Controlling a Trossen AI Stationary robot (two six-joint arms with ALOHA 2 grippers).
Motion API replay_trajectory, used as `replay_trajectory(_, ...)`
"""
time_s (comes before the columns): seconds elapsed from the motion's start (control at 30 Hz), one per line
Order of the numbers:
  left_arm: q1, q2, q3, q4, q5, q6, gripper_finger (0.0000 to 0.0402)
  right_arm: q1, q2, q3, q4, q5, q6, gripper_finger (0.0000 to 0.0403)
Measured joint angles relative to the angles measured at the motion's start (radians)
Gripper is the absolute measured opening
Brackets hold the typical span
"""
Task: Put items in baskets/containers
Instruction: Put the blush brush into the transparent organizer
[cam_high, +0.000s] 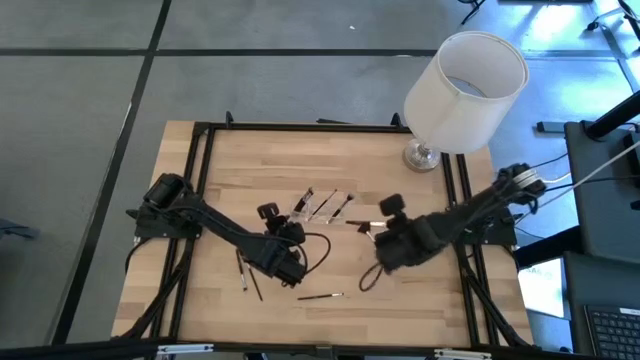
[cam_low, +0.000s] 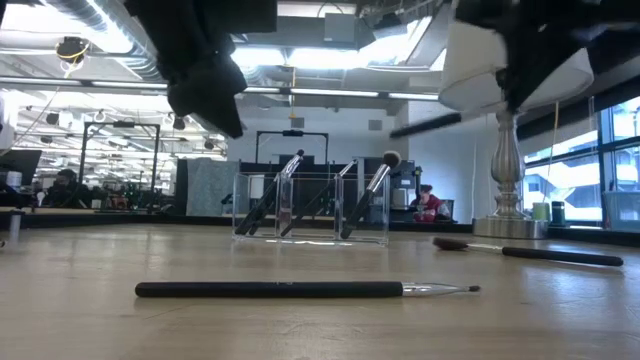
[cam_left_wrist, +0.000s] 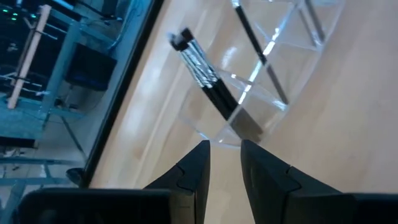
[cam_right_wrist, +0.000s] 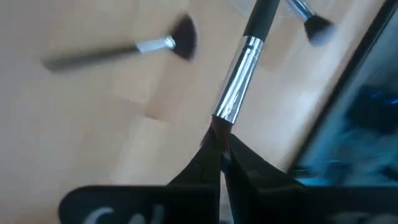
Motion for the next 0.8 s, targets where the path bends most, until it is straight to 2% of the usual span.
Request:
replay_trajectory(0.13, 0.008, 0.000, 0.000, -0.013, -0.010, -0.004, 0.0086, -0.054, 0.086, 0.064, -0.081, 0.122, -0.266, 0.0009)
replay_trajectory(0.33, 0.009, 0.000, 0.000, -0.025, -0.012, -0.005, 0.0086, -0.121, 0.169, 0.179, -0.125, 0.289, -0.519, 0.0009)
replay_trajectory(0.57, -0.003, 0.000, 0.000, -0.025, -0.006, -0.013, 0.0086, -0.163, 0.209, 0.212, -0.121, 0.296, -0.826, 0.0009)
replay_trajectory(0.8, -0.010, 0.000, 0.000, -0.025, -0.006, -0.013, 0.0086, -0.209, 0.233, 0.212, -0.051, 0.297, -0.898, 0.0014)
